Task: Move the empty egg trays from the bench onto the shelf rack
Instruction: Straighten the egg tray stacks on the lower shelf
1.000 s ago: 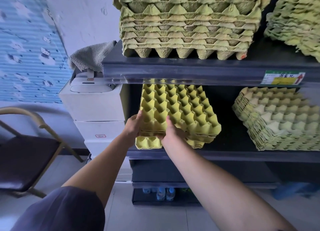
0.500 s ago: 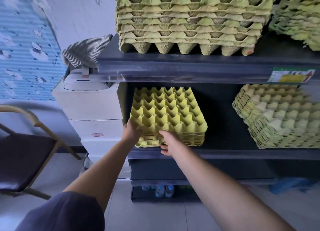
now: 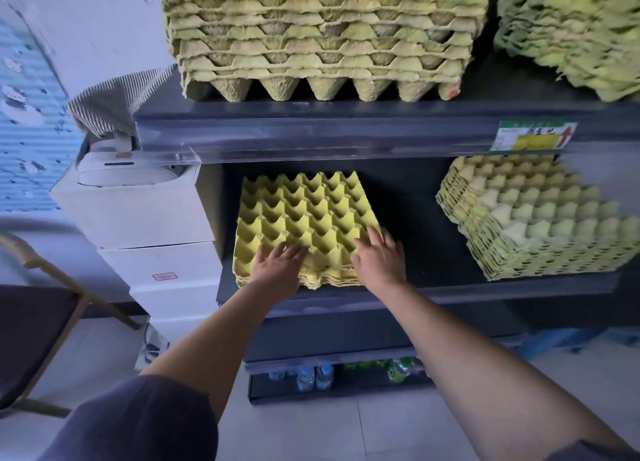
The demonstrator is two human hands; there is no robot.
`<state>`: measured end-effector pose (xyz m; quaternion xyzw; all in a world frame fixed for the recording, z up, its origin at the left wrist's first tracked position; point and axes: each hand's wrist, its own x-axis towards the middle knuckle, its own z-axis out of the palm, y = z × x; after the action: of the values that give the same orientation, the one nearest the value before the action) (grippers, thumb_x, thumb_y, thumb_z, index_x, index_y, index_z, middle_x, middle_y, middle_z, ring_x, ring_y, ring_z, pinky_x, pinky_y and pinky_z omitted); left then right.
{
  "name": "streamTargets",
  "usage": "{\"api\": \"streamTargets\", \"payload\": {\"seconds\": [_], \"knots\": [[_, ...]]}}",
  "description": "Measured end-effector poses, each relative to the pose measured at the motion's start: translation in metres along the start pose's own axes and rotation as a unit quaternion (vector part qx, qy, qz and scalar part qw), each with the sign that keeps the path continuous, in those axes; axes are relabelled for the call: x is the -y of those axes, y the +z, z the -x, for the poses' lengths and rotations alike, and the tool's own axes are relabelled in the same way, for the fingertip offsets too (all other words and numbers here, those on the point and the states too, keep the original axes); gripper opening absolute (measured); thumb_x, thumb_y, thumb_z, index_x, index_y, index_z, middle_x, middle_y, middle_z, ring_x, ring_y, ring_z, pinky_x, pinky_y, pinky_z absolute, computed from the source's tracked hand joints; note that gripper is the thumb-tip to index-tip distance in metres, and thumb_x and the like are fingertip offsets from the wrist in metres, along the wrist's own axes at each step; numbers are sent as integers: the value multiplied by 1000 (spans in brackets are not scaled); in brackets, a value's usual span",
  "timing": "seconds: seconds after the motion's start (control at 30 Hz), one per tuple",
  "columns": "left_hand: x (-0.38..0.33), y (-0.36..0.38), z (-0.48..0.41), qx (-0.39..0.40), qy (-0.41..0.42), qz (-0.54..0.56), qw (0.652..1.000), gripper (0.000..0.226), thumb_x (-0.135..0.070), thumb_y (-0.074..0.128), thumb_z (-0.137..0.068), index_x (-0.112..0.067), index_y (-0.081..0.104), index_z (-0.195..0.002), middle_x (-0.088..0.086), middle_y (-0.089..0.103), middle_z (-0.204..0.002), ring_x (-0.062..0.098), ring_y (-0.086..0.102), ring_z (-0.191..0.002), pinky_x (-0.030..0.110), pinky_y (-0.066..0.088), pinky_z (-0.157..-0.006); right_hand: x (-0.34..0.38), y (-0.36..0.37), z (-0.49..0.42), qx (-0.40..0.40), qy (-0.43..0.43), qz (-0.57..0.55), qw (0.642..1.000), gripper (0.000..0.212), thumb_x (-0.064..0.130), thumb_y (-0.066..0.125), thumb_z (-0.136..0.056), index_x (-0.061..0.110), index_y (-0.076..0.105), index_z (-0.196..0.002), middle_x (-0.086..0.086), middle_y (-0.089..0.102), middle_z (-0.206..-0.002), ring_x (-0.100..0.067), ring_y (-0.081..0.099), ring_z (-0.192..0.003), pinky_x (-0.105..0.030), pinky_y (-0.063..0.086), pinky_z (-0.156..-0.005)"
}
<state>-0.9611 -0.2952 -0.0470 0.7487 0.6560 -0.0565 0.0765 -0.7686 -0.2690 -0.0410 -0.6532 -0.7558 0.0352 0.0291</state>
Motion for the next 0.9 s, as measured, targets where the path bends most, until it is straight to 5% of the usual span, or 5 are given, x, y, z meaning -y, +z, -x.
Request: {"api": "streamTargets", "payload": {"seconds": [0.2,0.43,0.6,0.73,0.9], "knots": [[-16,7,0,17,-24,-11,1000,69,-19,41,-94,-19,-1,-149,-2,3,-156,28,-1,-144,52,-5,-113,-9,11,-7,58,-2,-52,997,47,19,37,-99,21,31,-146,-12,58,-130,-31,21,-142,-35,22,-114],[-14,-2,1,-31,-39,8,999,59,-19,43,-93,-29,15,-144,3,45,-137,30,43,-122,39,36,-97,-5,-2,3,51,-38,-26,998,39,27,43,-98,18,45,-136,-11,57,-126,-33,39,-125,-36,38,-96],[-12,-1,4,-36,-43,4,998,56,-18,41,-93,-29,17,-143,2,47,-135,30,44,-121,40,36,-95,-7,-4,9,70,-51,-28,996,40,24,46,-97,21,44,-136,-9,52,-130,-32,38,-125,-39,44,-89],[-15,-11,7,-10,-40,-4,999,58,-26,43,-93,-28,16,-144,2,41,-141,29,39,-127,41,32,-100,-7,-11,7,84,-59,0,995,45,27,47,-95,22,40,-139,-9,46,-137,-32,40,-126,-46,35,-105],[-17,-30,11,-51,-22,-14,998,53,-32,45,-94,-28,24,-143,1,41,-143,26,35,-132,45,26,-107,-8,-22,13,28,-85,-18,996,45,28,46,-96,22,40,-140,-7,47,-136,-29,45,-121,-43,40,-99]]}}
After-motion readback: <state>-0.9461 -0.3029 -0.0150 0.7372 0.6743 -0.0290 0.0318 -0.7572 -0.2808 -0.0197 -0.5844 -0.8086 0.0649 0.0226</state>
